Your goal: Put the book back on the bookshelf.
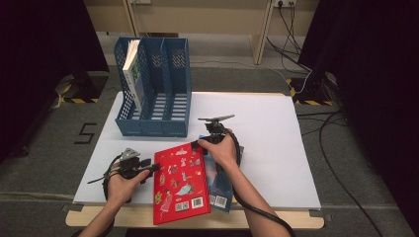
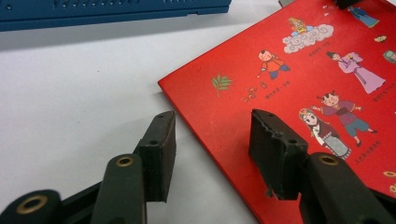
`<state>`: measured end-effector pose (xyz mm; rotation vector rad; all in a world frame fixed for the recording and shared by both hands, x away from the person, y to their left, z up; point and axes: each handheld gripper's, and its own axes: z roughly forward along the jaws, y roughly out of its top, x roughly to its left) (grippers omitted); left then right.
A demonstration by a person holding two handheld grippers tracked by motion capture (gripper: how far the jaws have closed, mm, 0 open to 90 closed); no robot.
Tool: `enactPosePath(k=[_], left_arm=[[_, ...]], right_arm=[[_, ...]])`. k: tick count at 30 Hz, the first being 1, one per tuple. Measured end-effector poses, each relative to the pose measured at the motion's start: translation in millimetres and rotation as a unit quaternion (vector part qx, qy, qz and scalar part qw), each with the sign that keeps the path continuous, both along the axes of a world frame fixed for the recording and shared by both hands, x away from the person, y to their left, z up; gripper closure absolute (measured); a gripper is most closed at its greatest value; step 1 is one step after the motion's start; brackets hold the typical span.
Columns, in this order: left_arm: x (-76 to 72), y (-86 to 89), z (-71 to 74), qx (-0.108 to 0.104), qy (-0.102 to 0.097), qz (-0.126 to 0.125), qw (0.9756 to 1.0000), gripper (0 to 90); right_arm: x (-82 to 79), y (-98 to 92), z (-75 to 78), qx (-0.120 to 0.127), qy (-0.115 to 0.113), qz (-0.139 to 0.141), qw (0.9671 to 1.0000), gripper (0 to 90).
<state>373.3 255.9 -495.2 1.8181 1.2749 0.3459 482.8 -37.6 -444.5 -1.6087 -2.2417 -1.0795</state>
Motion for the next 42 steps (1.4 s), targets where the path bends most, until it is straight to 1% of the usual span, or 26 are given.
enactPosePath(k=[3, 4, 8, 9, 11, 14, 16, 18, 21, 26, 28, 29, 30, 33, 34, 36, 38, 40, 42], left_arm=[[-0.2, 0.9, -0.4, -0.005, 0.000, 0.001, 1.0000, 50.3], [-0.4, 1.3, -0.3, -0.006, 0.002, 0.001, 1.0000, 50.3], [-1.2, 3.0, -0.2, -0.012, 0.004, 0.001, 0.9999, 50.2], [-1.5, 3.3, 0.2, -0.012, 0.002, 0.001, 0.9999, 50.2], [-2.1, 3.6, 0.9, -0.013, 0.002, 0.003, 0.9999, 50.2], [-2.1, 5.3, 2.3, -0.016, 0.001, 0.004, 0.9999, 49.8], [-2.3, 7.7, 3.9, -0.022, -0.009, 0.007, 0.9997, 49.3], [-1.9, 10.2, 5.7, -0.024, -0.015, 0.011, 0.9995, 49.7], [-0.8, 11.8, 7.0, -0.026, -0.017, 0.016, 0.9994, 51.2], [-0.3, 10.0, 8.0, -0.028, -0.021, 0.017, 0.9992, 52.8], [-2.3, 8.1, 10.6, -0.018, -0.043, 0.022, 0.9987, 54.6], [-2.6, 7.4, 11.8, -0.013, -0.050, 0.023, 0.9984, 55.5], [-2.8, 6.6, 12.9, -0.012, -0.050, 0.023, 0.9984, 56.2], [-1.5, 3.6, 13.2, -0.006, -0.043, 0.016, 0.9989, 58.6], [-0.7, 2.5, 12.6, 0.000, -0.038, 0.012, 0.9992, 59.7], [1.2, -0.6, 10.1, 0.012, -0.022, 0.009, 0.9997, 61.7], [3.6, -4.1, 7.5, 0.020, -0.007, 0.000, 0.9998, 63.2], [5.3, -8.9, 6.2, 0.028, 0.003, -0.012, 0.9995, 65.2], [7.1, -13.6, 5.5, 0.029, 0.009, -0.019, 0.9994, 66.8]], right_arm=[[-0.3, -0.7, 2.5, 0.006, 0.000, -0.002, 1.0000, 62.5], [-0.1, -0.7, 3.3, 0.007, -0.003, 0.001, 1.0000, 63.1], [0.2, -1.0, 8.5, 0.017, -0.001, 0.002, 0.9999, 66.1], [0.4, -1.7, 10.1, 0.021, 0.002, 0.002, 0.9998, 67.4], [0.5, -3.0, 12.6, 0.039, 0.006, -0.002, 0.9992, 69.6], [0.1, -3.7, 15.6, 0.049, 0.012, -0.005, 0.9987, 71.0], [0.1, -5.3, 17.3, 0.060, 0.018, -0.006, 0.9980, 72.2], [0.0, -7.9, 19.3, 0.069, 0.023, -0.009, 0.9973, 73.0], [-1.6, -11.0, 24.1, 0.073, 0.020, -0.012, 0.9971, 73.8], [-2.5, -17.7, 32.7, 0.077, 0.009, -0.020, 0.9968, 74.8], [-2.5, -21.6, 35.3, 0.079, 0.009, -0.027, 0.9965, 75.2], [-2.4, -23.8, 36.3, 0.081, 0.009, -0.031, 0.9962, 75.4], [-2.3, -26.6, 37.5, 0.081, 0.009, -0.036, 0.9960, 75.7], [-1.6, -34.4, 40.4, 0.085, 0.006, -0.056, 0.9948, 76.1], [-1.4, -37.1, 41.5, 0.084, 0.006, -0.062, 0.9945, 76.1], [-0.9, -42.2, 43.4, 0.084, 0.005, -0.072, 0.9938, 76.2], [-0.4, -46.8, 45.4, 0.083, 0.002, -0.084, 0.9930, 76.1], [-0.4, -49.9, 46.6, 0.077, 0.001, -0.089, 0.9930, 76.0], [-0.8, -50.3, 47.2, 0.074, 0.001, -0.090, 0.9932, 75.9]])
